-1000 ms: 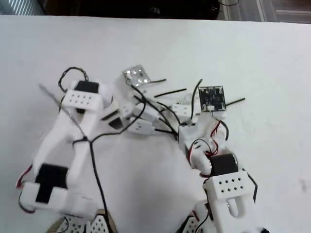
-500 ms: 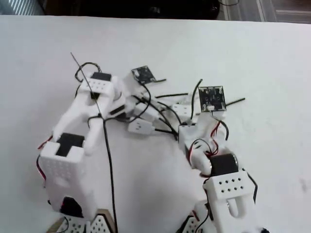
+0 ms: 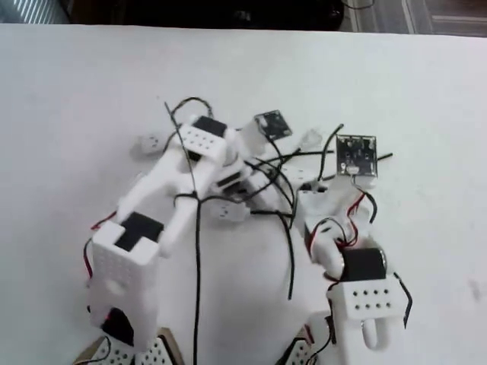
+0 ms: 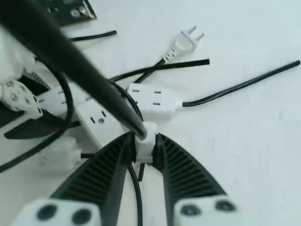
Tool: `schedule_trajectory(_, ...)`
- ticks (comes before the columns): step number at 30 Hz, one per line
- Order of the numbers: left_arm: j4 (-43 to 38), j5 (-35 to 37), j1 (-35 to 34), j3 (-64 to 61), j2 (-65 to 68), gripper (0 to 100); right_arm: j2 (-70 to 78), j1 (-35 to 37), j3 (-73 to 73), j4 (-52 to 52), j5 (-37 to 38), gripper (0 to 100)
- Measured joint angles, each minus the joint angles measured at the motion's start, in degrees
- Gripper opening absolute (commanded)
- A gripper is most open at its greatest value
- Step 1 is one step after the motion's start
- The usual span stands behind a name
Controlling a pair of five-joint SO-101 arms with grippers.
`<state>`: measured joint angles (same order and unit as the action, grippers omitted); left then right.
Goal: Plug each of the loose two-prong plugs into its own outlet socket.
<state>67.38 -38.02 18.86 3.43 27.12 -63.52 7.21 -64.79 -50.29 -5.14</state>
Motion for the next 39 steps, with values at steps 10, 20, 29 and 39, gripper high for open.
schedule_trajectory(10,8.09,3.43,-0.53,2.55,-0.18,2,-9.49,-0.70,-3.16,-1.14,0.00,1.8)
schedule_trajectory(20,0.18,-4.57,-13.89,-16.09,-13.71,5,-9.67,4.75,-3.16,-1.14,0.00,1.8)
schedule_trajectory(29,-8.44,0.62,-16.53,-22.33,-14.51,32,-2.81,14.42,0.09,-1.23,2.29,1.8)
schedule_trajectory(39,-3.16,6.24,-21.71,-22.68,-31.91,32,12.13,17.05,11.52,-1.23,2.55,1.8)
